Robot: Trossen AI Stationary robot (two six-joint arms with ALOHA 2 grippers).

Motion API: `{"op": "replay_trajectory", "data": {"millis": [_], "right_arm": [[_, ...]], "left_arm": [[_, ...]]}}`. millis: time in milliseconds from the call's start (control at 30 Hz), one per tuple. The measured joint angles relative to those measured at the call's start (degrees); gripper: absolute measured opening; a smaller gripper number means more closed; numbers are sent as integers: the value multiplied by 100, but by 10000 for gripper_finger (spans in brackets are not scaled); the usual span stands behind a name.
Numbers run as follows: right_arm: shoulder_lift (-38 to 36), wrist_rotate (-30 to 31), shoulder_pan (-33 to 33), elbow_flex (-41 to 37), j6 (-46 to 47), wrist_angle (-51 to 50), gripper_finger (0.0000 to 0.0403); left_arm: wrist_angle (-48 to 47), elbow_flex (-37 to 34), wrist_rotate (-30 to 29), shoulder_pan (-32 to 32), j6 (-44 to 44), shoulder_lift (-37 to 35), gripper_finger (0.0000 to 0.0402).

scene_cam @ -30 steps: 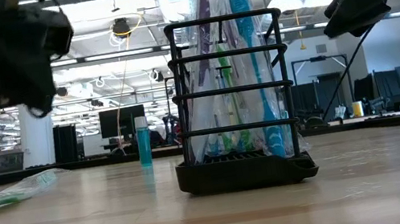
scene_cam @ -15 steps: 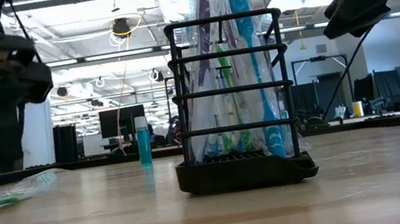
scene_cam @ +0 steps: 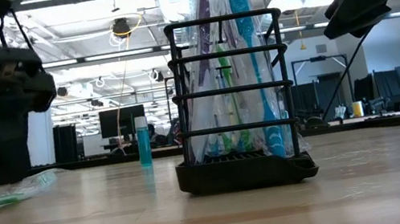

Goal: Pick & Place toothbrushing station
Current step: Put the green toothbrush into the black mesh organizer

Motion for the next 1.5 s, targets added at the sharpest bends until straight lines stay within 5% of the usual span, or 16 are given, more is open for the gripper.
{"op": "replay_trajectory", "data": {"millis": [300, 1233, 1500], "right_arm": [[2, 5, 0, 0, 6, 1, 111], [4, 15, 1, 0, 8, 3, 111], [4, 138, 0, 0, 10, 3, 111]], "left_arm": [[619, 2, 130, 0, -8, 606, 108], [810, 2, 7, 280, 191, 624, 106], [804, 2, -260, 280, 631, 624, 14]]}}
